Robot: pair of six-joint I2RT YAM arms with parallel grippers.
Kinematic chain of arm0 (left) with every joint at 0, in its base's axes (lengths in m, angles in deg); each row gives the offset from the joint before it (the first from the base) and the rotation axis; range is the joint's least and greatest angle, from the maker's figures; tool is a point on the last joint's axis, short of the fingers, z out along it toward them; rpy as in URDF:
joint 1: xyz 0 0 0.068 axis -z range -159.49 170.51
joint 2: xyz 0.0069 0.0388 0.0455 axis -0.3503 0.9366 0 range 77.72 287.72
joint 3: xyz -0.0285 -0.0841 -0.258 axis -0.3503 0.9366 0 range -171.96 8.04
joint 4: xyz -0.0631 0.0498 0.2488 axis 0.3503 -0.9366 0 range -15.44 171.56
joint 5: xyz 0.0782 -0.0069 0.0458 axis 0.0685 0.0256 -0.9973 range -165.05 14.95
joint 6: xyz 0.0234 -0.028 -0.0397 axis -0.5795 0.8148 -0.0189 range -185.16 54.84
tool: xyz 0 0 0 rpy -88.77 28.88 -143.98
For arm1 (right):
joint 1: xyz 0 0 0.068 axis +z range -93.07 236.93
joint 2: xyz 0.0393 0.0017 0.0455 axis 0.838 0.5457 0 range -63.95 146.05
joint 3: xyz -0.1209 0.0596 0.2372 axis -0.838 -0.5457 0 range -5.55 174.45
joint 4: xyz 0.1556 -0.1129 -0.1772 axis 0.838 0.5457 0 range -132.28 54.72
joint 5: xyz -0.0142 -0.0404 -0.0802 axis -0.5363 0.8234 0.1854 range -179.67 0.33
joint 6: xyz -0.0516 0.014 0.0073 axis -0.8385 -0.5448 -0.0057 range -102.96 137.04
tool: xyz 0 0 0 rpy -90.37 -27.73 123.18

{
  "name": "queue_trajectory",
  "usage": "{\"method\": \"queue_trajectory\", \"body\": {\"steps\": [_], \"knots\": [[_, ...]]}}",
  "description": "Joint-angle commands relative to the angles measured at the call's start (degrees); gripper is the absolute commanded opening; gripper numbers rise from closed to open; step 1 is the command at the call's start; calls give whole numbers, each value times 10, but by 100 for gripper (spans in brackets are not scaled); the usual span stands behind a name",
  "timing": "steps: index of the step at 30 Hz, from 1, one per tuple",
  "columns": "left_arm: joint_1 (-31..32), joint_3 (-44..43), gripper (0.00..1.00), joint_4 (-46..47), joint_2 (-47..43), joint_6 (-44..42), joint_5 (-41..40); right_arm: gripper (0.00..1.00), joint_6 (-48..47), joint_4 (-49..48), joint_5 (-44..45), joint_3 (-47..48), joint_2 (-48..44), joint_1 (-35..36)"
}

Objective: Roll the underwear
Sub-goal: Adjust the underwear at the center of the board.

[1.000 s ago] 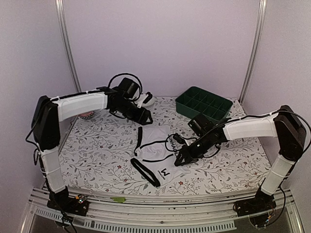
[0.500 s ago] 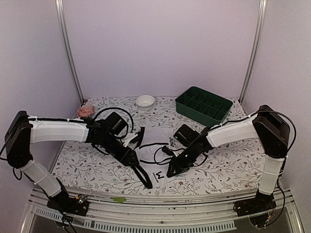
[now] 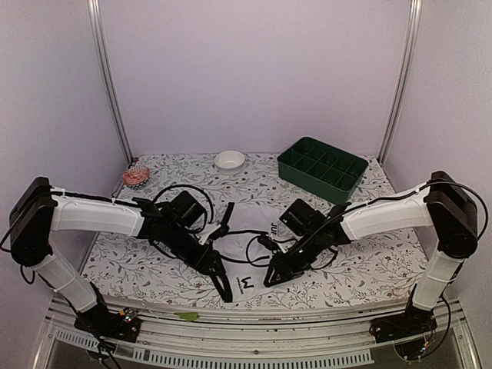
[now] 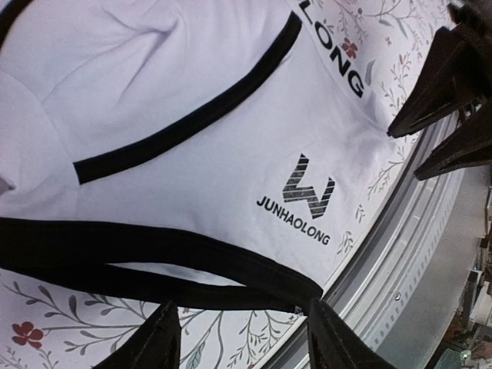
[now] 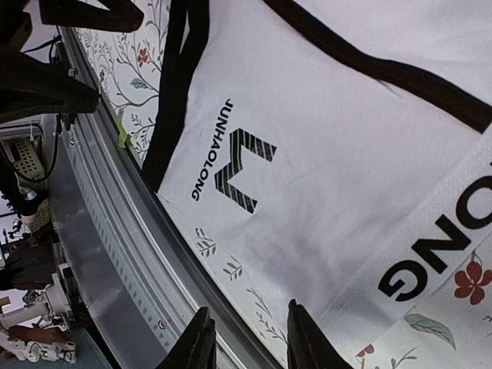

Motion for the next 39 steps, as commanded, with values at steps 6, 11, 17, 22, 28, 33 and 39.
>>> {"method": "queue_trajectory", "body": {"steps": [6,11,17,22,28,33,39], "knots": [[34,-8,50,36,57,52,10,31,39,-21,34,-49,-29,-1],[43,-17,49,41,82,61,8,30,40,-24,39,-50,-8,-1],[47,-33,43,49,101,74,5,29,39,-27,42,-49,11,-1],[46,-31,19,46,93,84,-12,29,33,-21,51,-52,15,-1],[47,-14,0,3,64,84,-31,28,28,2,73,-56,11,-1],[47,11,0,-38,29,80,-43,29,17,19,77,-58,-1,-1],[50,12,12,-51,43,56,-13,40,-14,18,31,-37,-23,-1]]}}
